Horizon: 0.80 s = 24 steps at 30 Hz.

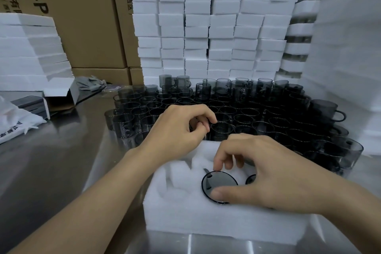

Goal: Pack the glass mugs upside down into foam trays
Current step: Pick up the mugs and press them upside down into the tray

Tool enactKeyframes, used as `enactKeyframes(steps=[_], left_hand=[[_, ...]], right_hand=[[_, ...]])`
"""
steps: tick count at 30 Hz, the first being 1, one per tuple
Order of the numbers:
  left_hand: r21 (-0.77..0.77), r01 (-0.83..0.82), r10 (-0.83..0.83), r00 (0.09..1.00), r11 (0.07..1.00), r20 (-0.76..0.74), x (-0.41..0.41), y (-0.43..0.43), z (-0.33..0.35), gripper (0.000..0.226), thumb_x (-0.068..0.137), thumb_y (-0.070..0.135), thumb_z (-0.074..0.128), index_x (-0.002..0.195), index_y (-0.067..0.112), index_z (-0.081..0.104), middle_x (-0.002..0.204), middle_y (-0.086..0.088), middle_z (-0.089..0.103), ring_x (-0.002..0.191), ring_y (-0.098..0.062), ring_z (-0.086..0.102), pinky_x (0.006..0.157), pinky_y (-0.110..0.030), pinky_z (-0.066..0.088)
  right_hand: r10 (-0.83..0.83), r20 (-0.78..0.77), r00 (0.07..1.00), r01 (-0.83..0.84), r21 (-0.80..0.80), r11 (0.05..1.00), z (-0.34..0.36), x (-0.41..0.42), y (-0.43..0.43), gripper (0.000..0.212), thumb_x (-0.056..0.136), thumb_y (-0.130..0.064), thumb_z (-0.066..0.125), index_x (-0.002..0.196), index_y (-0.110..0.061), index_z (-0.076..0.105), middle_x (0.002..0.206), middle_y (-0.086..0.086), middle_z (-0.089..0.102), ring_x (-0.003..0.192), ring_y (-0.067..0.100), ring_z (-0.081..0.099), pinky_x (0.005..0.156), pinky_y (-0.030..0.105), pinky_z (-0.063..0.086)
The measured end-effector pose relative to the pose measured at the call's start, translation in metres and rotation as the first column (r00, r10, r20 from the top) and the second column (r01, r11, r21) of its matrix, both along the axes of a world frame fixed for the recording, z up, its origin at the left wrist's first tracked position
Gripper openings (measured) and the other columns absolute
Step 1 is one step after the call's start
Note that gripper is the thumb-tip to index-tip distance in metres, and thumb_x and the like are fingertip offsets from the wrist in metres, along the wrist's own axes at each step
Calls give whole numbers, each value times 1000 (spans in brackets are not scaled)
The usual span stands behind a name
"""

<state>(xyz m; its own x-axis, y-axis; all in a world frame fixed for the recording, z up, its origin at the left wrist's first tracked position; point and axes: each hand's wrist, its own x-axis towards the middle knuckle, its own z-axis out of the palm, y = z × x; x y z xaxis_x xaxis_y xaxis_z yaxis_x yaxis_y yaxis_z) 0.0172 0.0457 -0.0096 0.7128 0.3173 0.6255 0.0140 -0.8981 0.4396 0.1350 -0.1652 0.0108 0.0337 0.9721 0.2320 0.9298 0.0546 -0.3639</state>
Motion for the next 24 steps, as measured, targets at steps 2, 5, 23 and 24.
enactKeyframes(steps=[2, 5, 23, 24], left_hand=[[-3, -4, 4, 1000, 1000, -1, -2, 0, 0, 31, 86, 20, 54, 99, 39, 75, 85, 22, 74, 78, -11, 70, 67, -28, 48], [-1, -6, 6, 1000, 1000, -9, -3, -1, 1, 30, 87, 21, 55, 97, 38, 77, 85, 22, 74, 78, -10, 70, 68, -29, 52], [-98, -44, 31, 991, 994, -127, -6, 1, 7, 25, 94, 23, 64, 92, 44, 78, 82, 18, 76, 77, -13, 72, 75, -43, 62], [-119, -58, 48, 995, 991, -85, -9, 6, 10, 27, 97, 20, 63, 93, 43, 78, 81, 16, 77, 75, -13, 72, 73, -43, 62]], right_hand=[[4, -21, 1000, -4, 38, 999, 2, 1, 0, 40, 78, -83, 66, 103, -51, 67, 108, -21, 60, 100, 5, 59, 78, 21, 48], [-55, -146, 988, 86, 220, 972, 10, 18, 2, 18, 92, -57, 69, 94, -40, 74, 92, -15, 70, 86, 9, 66, 71, 17, 48], [-387, 147, 910, 372, 121, 920, -20, 112, 13, 21, 99, -34, 75, 117, -45, 75, 91, -17, 60, 89, 0, 54, 82, 30, 53], [-380, 147, 913, 365, 118, 924, -22, 113, 14, 21, 99, -35, 74, 117, -46, 74, 91, -17, 59, 89, 0, 54, 82, 29, 52]])
